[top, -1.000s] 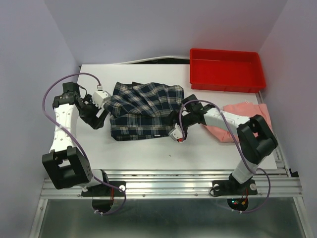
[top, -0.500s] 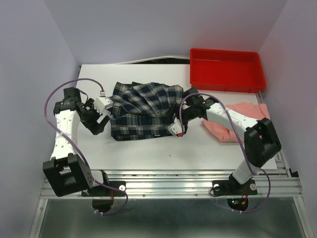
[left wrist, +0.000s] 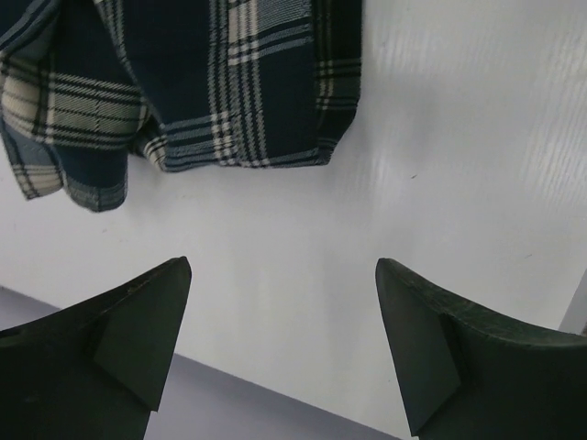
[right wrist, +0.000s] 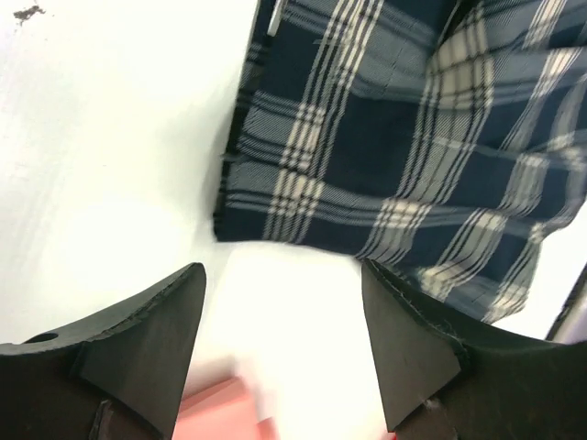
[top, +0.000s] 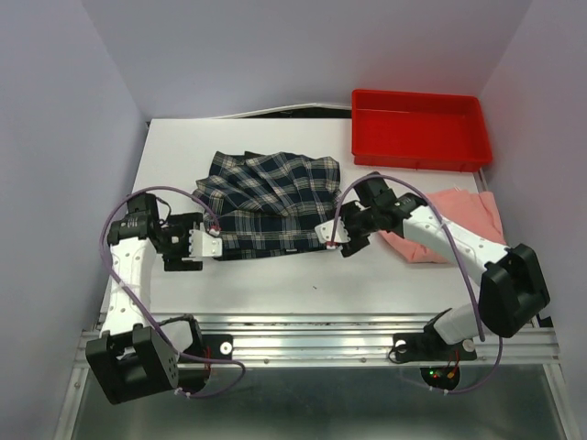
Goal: Fold and stack the skirts
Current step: Flatten the skirt out
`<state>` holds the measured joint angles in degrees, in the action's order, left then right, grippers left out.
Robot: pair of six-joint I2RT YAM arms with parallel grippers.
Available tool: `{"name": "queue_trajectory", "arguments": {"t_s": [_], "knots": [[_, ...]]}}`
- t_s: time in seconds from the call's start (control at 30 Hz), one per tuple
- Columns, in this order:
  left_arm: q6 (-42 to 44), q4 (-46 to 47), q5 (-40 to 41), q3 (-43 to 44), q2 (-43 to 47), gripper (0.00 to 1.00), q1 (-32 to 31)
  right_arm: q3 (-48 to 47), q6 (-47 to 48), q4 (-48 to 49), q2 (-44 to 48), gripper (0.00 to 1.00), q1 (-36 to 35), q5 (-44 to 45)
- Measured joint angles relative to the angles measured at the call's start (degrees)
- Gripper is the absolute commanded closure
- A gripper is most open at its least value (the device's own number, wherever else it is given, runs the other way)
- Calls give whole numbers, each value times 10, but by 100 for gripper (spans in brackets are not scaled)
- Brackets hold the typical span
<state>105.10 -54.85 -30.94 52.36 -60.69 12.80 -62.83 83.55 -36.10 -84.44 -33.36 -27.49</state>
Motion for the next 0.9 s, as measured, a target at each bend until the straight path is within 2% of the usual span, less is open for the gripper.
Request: {"name": "queue_trajectory", "arguments": {"t_s": [0.13,0.3,0.43,0.53,0.57,0.7,0.77,0.83,0.9], "knots": [[50,34,-3,-53,-3,8,-13,53,-42,6,32,25,6,27],[73,92,-16,-106,-3,9,-50,85,-67,19,34,23,37,50],[81,172,-19,-156,2,16,-78,91,-82,39,34,22,49,62],[84,222,-13,-181,-7,32,-88,91,-91,55,34,21,48,66],[85,236,-11,-181,-15,41,-90,91,-95,61,34,21,48,66],[87,268,-4,-168,-45,62,-91,91,-99,72,33,20,49,68],[88,264,-6,-148,-52,78,-91,91,-101,76,33,20,49,68],[89,257,-18,-116,-52,100,-91,91,-108,83,31,18,49,69],[89,243,-35,-85,-50,100,-96,91,-115,90,29,16,49,70]]}}
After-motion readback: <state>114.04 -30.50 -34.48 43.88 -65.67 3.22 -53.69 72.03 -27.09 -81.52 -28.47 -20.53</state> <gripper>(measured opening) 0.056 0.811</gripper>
